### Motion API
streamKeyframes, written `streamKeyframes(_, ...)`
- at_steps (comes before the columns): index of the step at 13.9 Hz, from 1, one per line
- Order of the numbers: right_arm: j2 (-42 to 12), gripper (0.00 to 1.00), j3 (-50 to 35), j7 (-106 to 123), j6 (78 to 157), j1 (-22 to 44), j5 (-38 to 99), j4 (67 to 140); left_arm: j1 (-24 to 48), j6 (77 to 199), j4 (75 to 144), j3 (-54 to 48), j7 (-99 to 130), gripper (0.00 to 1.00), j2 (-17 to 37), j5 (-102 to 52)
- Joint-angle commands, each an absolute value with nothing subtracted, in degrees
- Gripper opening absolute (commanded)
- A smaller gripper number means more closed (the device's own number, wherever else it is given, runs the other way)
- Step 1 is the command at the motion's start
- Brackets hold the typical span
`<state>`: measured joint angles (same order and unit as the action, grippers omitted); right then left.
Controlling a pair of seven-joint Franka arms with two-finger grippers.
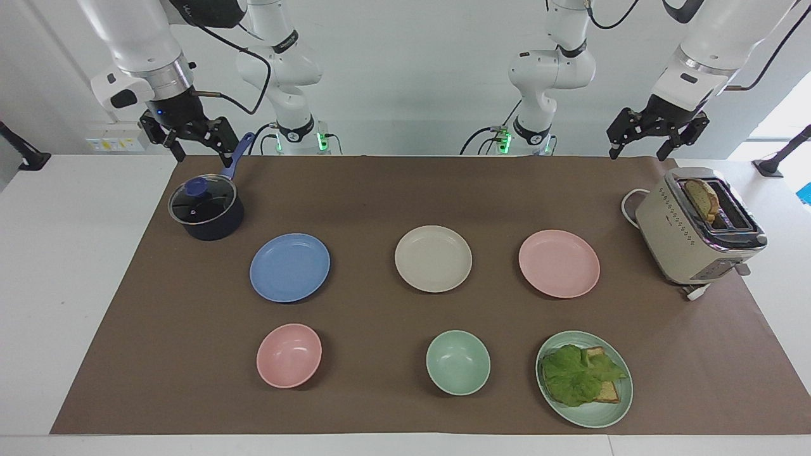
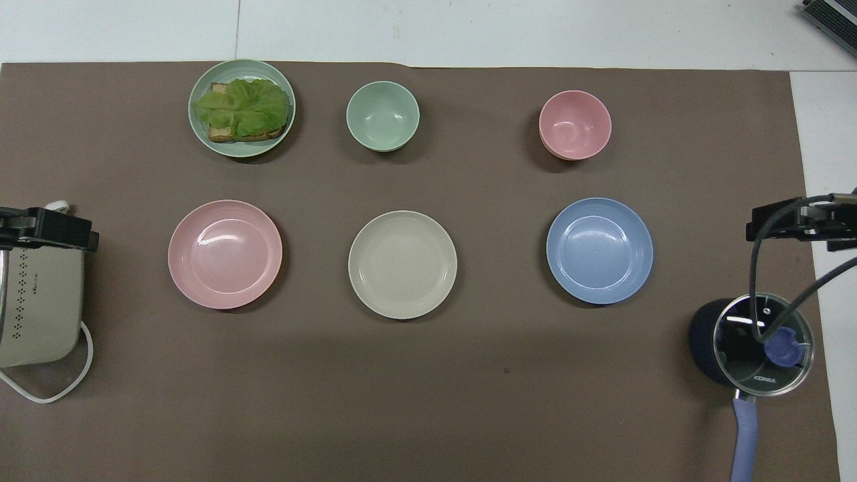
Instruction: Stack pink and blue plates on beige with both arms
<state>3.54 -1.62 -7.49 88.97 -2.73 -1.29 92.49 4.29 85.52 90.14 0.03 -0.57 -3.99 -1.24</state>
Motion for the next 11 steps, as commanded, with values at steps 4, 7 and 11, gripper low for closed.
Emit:
streamKeyframes(4, 4.66, 1.0, -2.02, -7.65, 89.74, -3.69, -1.41, 93.78, 4.04, 85.87, 91.67, -0.18, -0.7, 1.0, -5.36, -1.23)
streamKeyframes(7, 4.66, 1.0, -1.85, -7.73, 89.65, -3.69, -1.32, 93.78, 4.04, 85.87, 91.67, -0.18, -0.97, 1.0, -5.36, -1.23)
streamKeyframes(11, 4.66, 1.0, -1.93, -8.0, 89.74, -3.6, -1.32, 93.78, 4.22, 85.96, 91.76, -0.26, -0.7, 1.0, -5.36, -1.32)
